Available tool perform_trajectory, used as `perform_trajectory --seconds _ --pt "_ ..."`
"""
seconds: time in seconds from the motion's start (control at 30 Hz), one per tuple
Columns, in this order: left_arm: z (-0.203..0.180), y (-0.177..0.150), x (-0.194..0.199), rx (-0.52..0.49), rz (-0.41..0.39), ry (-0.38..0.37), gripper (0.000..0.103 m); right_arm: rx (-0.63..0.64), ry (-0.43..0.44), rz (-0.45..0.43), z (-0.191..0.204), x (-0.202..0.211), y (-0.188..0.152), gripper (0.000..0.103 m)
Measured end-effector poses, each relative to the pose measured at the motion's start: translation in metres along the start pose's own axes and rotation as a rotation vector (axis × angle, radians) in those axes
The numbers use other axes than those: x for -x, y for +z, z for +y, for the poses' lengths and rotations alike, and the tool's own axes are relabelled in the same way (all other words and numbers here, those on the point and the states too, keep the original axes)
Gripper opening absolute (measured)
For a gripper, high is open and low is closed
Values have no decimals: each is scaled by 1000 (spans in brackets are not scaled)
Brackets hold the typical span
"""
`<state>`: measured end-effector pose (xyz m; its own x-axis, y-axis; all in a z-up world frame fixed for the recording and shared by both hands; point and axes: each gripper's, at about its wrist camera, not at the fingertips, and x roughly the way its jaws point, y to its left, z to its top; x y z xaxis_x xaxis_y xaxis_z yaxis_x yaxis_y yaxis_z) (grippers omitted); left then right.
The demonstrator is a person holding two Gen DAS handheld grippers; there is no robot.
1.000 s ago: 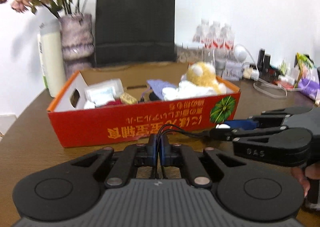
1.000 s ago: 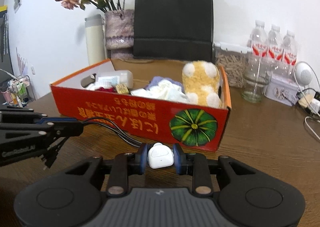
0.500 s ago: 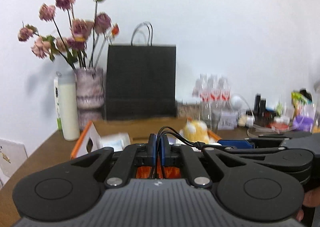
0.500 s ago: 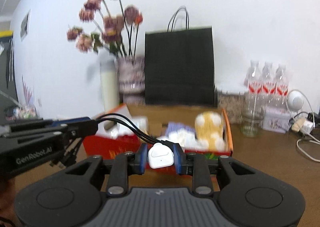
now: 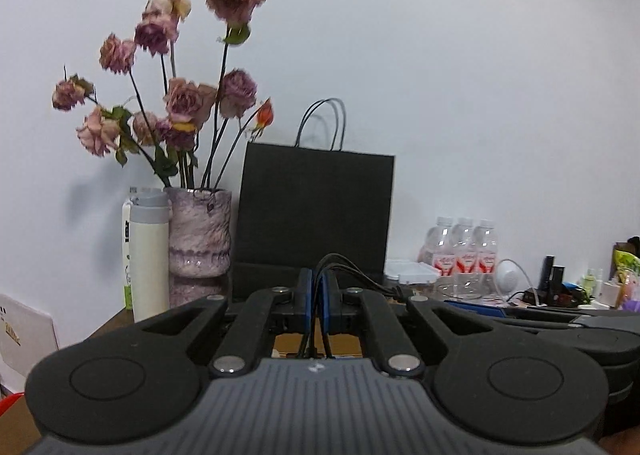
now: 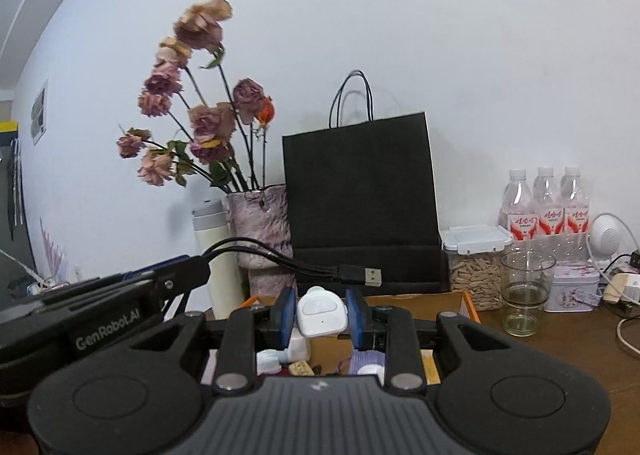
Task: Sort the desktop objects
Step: 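Lift the charger and cable and carry them over the box, then open both grippers to release the charger and cable into the box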
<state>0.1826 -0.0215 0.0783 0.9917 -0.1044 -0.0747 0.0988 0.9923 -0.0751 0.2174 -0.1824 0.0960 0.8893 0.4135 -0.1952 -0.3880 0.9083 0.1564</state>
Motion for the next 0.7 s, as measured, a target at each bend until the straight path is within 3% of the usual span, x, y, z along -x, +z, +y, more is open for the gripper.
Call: perform_trajectory --seconds 0.23,0.43,0.7 --pt "17 -13 -55 -21 53 38 6 -7 -13 75 -15 -66 -8 26" --pt "36 -37 -108 -5 165 46 6 38 -38 153 -25 -111 -28 26" --pt "41 -53 -127 -32 222 64 6 102 -74 194 -31 -136 -41 26"
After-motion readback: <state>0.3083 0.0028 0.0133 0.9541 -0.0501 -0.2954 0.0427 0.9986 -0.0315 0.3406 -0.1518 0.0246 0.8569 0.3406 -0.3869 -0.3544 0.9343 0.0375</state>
